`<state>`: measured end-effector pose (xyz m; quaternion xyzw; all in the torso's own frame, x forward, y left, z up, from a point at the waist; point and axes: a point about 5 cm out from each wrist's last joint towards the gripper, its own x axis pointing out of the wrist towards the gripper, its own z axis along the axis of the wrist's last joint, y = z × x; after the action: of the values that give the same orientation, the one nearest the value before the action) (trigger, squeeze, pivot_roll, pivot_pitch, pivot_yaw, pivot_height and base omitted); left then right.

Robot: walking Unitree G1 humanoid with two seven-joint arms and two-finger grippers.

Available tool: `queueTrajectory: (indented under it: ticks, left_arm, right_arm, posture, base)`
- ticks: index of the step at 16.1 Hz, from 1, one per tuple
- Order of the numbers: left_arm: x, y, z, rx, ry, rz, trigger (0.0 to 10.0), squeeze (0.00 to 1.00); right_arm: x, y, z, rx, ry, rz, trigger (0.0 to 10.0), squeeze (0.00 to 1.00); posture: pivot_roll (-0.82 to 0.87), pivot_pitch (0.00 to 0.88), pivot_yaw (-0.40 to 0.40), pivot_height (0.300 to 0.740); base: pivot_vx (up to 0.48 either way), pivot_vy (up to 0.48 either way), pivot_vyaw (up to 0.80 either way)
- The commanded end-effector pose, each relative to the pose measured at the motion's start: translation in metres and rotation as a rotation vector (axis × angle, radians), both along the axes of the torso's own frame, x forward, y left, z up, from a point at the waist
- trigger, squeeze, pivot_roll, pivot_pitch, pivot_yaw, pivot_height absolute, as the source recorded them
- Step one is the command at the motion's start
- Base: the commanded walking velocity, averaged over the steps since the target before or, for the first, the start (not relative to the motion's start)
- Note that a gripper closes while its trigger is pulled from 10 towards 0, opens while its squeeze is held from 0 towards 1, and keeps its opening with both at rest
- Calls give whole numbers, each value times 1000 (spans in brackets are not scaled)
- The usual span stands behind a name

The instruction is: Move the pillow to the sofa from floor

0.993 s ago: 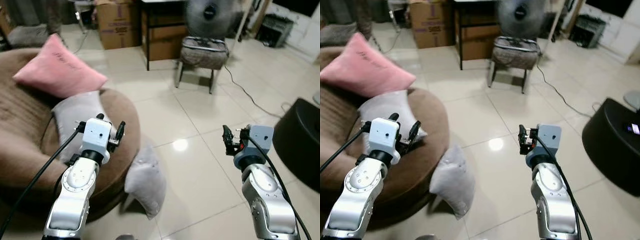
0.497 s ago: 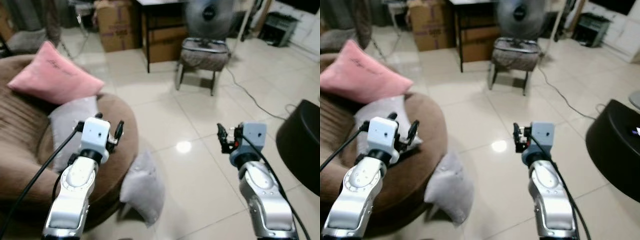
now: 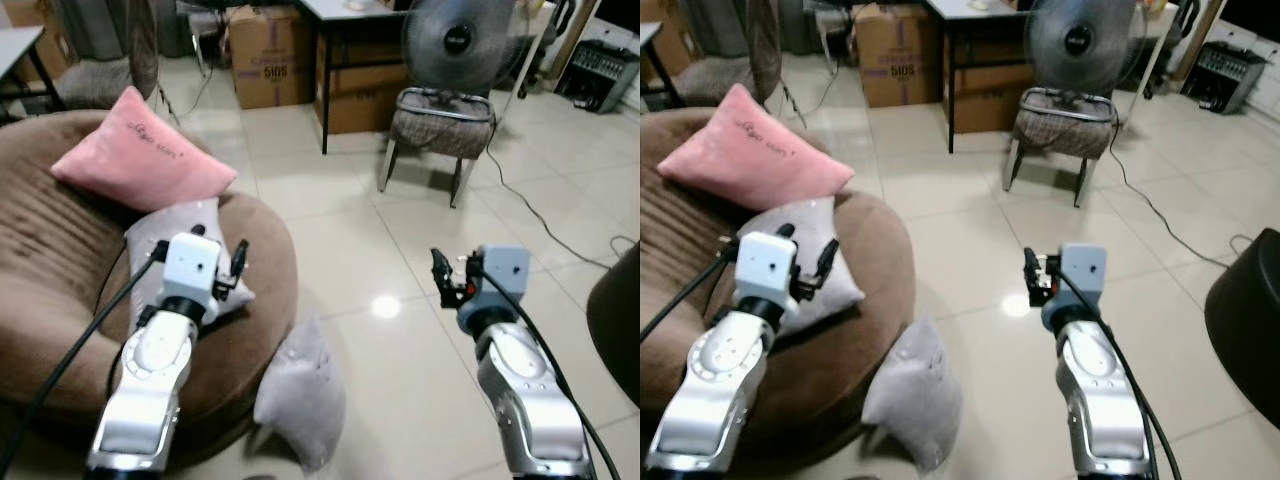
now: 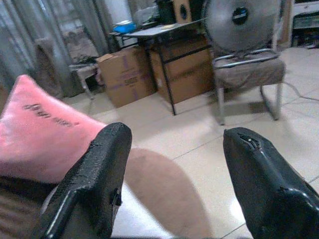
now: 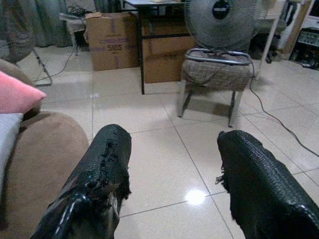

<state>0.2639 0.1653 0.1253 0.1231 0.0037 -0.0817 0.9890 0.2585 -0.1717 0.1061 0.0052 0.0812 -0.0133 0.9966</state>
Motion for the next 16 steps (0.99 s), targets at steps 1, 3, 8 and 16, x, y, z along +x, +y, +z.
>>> queueTrajectory:
  ticks: [1,3,8,16]
  left_arm:
    - [0,-4,2,2,-7,-19,10000,0]
    - [1,-4,2,4,-7,-22,10000,0]
    - [2,-4,3,5,-7,-26,10000,0]
    - [0,-6,2,-2,-10,-37,10000,0]
  right_arm:
    - [-1,-5,2,-3,-11,-20,10000,0]
    - [0,-6,2,-1,-13,-27,10000,0]
    - [-2,-6,0,7,-2,-34,10000,0]
    - [-2,-5,-2,6,7,-23,10000,0]
  posture:
    - [88,0,8,740]
    - [91,0,7,740]
    - [93,0,10,740]
    - [98,0,7,732]
  base:
    - [285,0,0]
    - [285,0,0]
    - [284,0,-478]
    - [142,0,0]
